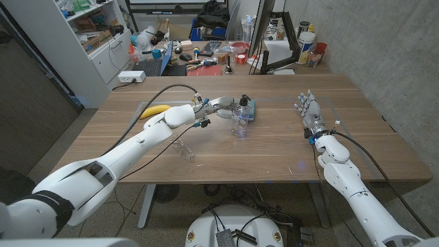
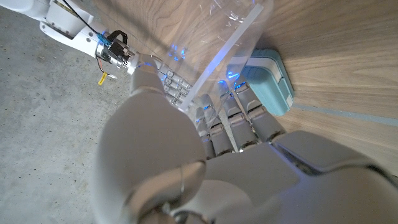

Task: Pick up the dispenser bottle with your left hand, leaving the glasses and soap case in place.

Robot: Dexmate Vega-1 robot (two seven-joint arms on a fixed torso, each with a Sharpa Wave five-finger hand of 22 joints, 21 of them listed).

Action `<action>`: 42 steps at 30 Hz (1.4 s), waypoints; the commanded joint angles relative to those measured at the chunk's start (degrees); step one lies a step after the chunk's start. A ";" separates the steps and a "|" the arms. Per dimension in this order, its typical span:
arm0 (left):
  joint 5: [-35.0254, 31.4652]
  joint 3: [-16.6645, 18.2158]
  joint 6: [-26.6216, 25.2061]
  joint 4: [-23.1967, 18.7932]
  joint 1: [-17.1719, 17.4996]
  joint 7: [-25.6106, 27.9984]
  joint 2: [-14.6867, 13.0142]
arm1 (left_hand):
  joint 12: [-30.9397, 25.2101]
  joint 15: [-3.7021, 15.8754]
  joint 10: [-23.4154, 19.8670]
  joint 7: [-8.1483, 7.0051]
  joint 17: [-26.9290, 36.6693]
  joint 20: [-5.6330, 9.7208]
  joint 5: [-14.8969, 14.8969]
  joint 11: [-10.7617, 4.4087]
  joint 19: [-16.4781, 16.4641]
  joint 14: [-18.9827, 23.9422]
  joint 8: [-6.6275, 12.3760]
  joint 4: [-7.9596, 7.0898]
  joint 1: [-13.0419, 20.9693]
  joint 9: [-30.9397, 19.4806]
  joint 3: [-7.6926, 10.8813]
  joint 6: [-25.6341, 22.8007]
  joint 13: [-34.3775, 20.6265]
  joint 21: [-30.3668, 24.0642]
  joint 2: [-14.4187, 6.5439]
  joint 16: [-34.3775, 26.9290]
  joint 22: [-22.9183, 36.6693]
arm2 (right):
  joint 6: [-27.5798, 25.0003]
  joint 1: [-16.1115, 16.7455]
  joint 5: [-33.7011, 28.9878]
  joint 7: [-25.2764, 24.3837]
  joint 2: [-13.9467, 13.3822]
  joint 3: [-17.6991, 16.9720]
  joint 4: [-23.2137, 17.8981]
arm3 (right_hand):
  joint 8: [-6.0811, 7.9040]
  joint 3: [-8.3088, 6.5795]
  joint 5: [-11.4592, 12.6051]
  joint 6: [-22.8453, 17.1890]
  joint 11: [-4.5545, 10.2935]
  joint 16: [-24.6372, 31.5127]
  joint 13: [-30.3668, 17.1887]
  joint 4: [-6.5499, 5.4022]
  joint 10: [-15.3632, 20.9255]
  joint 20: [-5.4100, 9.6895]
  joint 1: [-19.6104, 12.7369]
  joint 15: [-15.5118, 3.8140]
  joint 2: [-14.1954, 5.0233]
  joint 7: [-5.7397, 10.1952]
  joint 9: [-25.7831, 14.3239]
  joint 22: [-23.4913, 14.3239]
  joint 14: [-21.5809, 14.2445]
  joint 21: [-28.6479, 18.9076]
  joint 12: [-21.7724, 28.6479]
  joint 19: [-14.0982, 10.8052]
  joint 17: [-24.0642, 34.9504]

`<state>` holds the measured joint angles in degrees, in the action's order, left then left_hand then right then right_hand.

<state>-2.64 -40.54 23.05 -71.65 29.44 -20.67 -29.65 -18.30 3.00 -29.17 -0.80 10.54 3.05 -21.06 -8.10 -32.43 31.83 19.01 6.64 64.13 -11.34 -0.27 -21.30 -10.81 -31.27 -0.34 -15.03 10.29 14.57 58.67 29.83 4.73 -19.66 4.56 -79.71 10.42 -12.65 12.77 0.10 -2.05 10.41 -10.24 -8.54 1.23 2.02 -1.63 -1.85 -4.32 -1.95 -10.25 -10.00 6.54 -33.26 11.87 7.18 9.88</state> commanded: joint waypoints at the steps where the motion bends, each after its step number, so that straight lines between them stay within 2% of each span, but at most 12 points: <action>1: -0.10 0.54 -1.17 -2.50 1.06 1.55 -0.98 | 0.40 7.71 -2.02 0.68 0.20 0.88 0.01 -2.52 0.14 -0.23 -0.38 0.00 1.40 -0.31 -0.21 -0.09 -0.14 0.32 -1.80 0.26 0.07 | 0.23 -0.23 0.08 0.48 -0.13 0.10 0.14 | 0.45 0.19 0.56 -0.30 -0.08 0.11 -0.34 -0.18 0.04 4.40 -0.16 -0.19 -1.55 -0.32 -0.19 -0.14 -0.35 0.25 0.24 -0.45 0.15; 28: -0.36 2.66 -3.27 -7.49 3.85 7.12 -2.43 | 1.25 7.80 -1.96 0.88 0.27 0.97 -0.07 -2.47 0.59 -0.55 -1.06 -0.08 1.87 -0.39 -0.39 -0.07 -0.23 0.74 -2.19 0.99 0.09 | 0.89 0.00 0.60 1.36 -0.39 -0.34 0.49 | 0.44 0.37 0.61 -0.31 -0.09 0.09 -0.34 -0.12 0.02 4.31 -0.29 -0.18 -1.63 -0.40 -0.19 -0.17 -0.38 1.02 0.19 -0.76 0.13; 42: 0.26 3.56 -3.73 -7.83 4.16 8.41 -2.34 | 1.80 7.76 -1.89 0.92 0.36 1.14 -0.09 -2.33 0.73 -0.69 -1.47 -0.57 1.56 -0.46 -0.54 0.01 -0.28 0.90 -2.84 1.35 0.14 | 0.92 -0.24 0.46 1.30 -0.32 -0.21 0.43 | 0.45 0.48 0.63 -0.35 -0.13 0.07 -0.34 -0.10 0.04 4.38 -0.35 -0.18 -1.69 -0.38 -0.19 -0.18 -0.37 1.52 0.17 -0.91 0.12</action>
<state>-2.96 -37.77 19.77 -78.95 33.20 -13.36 -32.03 -16.73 2.76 -28.78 -0.58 10.82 2.95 -21.06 -8.52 -31.87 31.47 17.68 6.39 64.11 -11.60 -0.96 -21.09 -10.80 -30.47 -0.36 -13.94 10.30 15.42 58.60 30.36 5.97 -20.01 4.29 -79.26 10.42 -12.28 13.22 0.11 -2.06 10.41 -10.27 -8.65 1.22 2.05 -1.63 -1.85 -4.32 -1.95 -10.25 -9.99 6.54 -31.94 11.87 6.39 9.89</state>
